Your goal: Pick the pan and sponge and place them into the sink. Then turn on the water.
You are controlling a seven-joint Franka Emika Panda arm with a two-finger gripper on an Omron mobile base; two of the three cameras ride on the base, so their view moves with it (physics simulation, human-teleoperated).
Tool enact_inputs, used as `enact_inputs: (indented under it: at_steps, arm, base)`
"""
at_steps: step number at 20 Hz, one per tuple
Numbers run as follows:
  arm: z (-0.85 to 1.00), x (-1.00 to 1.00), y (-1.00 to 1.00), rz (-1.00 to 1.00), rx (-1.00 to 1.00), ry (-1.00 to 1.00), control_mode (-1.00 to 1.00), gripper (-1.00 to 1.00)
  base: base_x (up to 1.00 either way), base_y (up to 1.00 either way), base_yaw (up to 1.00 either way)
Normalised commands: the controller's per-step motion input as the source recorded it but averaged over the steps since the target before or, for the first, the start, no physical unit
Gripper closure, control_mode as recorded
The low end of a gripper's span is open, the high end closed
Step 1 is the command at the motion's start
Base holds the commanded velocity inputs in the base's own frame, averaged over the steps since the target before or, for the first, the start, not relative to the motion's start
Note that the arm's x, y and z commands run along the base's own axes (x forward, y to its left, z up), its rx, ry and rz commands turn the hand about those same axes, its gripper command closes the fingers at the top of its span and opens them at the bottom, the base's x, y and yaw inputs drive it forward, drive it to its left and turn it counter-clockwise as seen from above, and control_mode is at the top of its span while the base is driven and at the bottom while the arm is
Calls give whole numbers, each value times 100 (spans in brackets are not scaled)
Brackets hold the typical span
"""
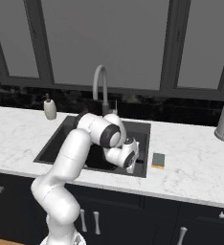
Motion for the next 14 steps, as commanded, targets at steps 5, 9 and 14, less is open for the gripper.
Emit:
enact_inputs:
  at_steps: [5, 9, 14]
  arm:
    - [0, 33, 14, -4, -3, 23, -100, 100]
    - [0, 34, 0, -7, -3, 16, -100, 100]
    - [0, 18, 7, -3, -1, 4, -100, 100]
  base:
    - [0, 0, 0]
    - [0, 0, 0]
    - [0, 0, 0]
